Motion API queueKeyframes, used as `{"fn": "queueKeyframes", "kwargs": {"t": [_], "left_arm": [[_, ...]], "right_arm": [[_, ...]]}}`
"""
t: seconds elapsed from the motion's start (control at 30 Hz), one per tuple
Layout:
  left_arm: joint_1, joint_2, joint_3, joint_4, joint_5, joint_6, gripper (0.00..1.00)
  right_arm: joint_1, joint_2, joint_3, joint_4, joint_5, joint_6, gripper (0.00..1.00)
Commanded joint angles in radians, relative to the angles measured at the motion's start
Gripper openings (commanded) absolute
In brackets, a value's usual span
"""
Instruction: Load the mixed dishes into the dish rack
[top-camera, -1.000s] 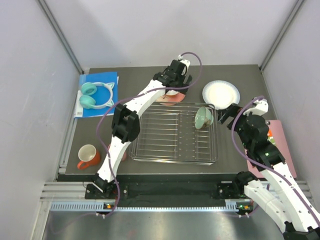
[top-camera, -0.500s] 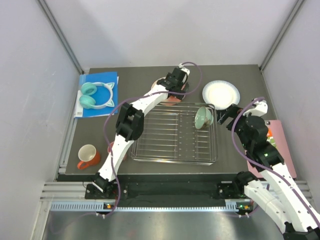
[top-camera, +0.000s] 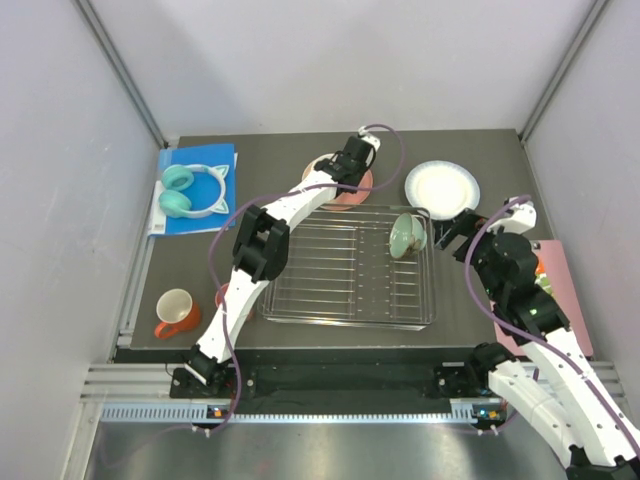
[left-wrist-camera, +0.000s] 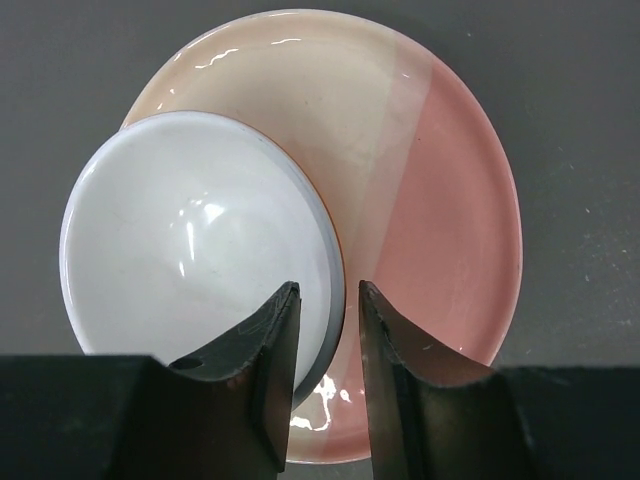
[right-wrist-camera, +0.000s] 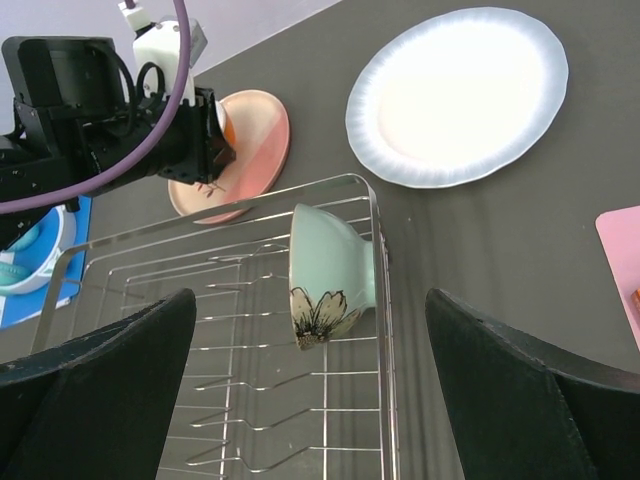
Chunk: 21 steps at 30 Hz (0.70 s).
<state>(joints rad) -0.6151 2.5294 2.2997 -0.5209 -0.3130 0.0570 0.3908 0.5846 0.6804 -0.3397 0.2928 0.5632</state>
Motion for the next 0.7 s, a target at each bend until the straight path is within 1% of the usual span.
{"fn": "queueKeyframes", "kwargs": {"t": [0.0,0.1,0.13,0.17,0.33,0.43,0.53,0.57,0.63,0.67], "left_arm": [[0.003,-0.004,-0.002,0.047,-0.024,0.018,0.36],[0.003,-0.001,-0.008,0.051,-0.037,0.026,0.35],[0.003,-0.001,-0.011,0.058,-0.041,0.029,0.33],[0.003,0.005,-0.01,0.056,-0.041,0.032,0.29],[0.005,-0.006,-0.005,0.042,-0.034,0.017,0.0],[0.003,-0.049,-0.005,0.03,-0.012,0.004,0.0],[0.005,-0.132,0.006,0.006,0.021,-0.009,0.0],[0.003,-0.185,0.009,-0.004,0.029,-0.016,0.0],[0.003,-0.24,0.027,-0.022,0.07,-0.039,0.0],[0.005,-0.298,0.036,-0.033,0.092,-0.048,0.0]], "right_arm": [[0.008,-0.019,0.013,0.016,0.0,0.004,0.96],[0.008,-0.02,0.025,0.011,-0.001,0.0,0.96],[0.008,-0.02,0.027,0.011,0.0,0.0,0.96],[0.008,-0.02,0.031,0.01,0.0,-0.002,0.96],[0.01,-0.017,0.053,0.008,0.005,-0.009,0.96],[0.008,-0.012,0.077,0.007,0.006,-0.019,0.96],[0.008,-0.012,0.1,0.005,0.006,-0.028,0.95],[0.008,-0.015,0.111,0.002,0.008,-0.029,0.95],[0.008,-0.022,0.119,0.001,0.015,-0.042,0.95],[0.008,-0.028,0.126,-0.005,0.019,-0.046,0.95]]}}
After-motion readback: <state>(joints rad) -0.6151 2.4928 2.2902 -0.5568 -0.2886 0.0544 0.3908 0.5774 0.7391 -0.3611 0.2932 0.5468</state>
